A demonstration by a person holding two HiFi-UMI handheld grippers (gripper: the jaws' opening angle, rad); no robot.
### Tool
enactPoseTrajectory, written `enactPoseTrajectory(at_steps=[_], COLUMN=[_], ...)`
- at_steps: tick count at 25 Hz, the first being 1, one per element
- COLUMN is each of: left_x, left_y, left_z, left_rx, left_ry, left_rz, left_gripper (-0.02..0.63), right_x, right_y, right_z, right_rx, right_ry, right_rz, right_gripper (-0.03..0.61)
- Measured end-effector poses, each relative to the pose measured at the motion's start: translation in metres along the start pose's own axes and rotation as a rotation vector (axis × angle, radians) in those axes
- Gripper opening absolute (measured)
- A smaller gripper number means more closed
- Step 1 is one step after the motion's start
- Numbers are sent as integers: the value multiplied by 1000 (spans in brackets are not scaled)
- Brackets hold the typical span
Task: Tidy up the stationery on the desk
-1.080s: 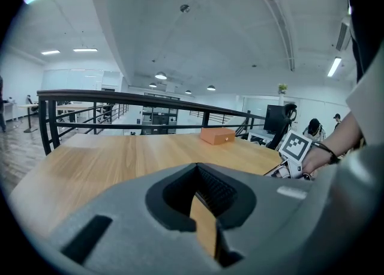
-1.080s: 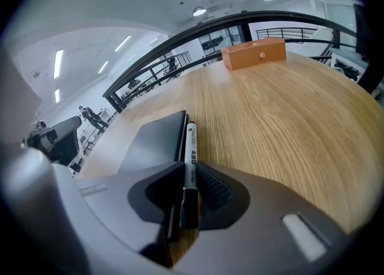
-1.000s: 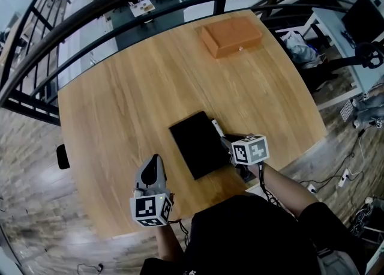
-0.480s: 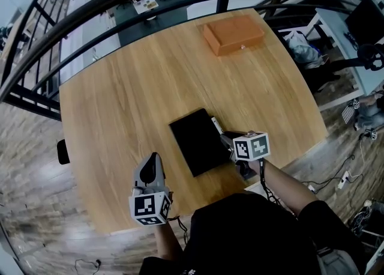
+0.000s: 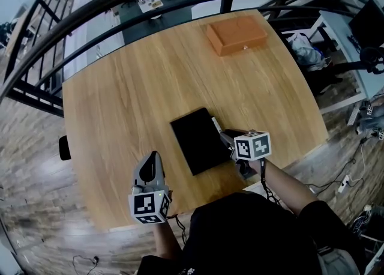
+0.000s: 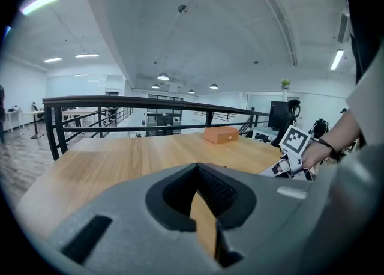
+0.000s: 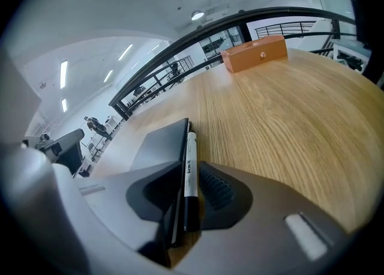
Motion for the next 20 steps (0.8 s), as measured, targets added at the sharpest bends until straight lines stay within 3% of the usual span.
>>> enactPoseTrajectory(at_steps=[4,9,20], left_x=[1,6,40], left_y=[1,2,0], left_z=[-5,-16,-46], left_rx=[7,20,60], left_ry=[-9,-23,-56], left_rz=[-8,-15,16], left_gripper=[-3,-3,-2], right_x=[-4,-12,-28], right_y=[8,28,83], right_z=[-12,-37,-82], right_rx=[36,130,318], right_ry=[14,37,149], right_rz=[-19,-32,-116], right_gripper=[99,17,11])
Point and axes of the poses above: the fingertips, and each gripper's own axes: y backward along the fingers, x to its right, z out of its underside, the point moved 3 cm from there along y, backward along the fingers, and after that the axes turned 4 degrees about -x, right-handed, at the moved point
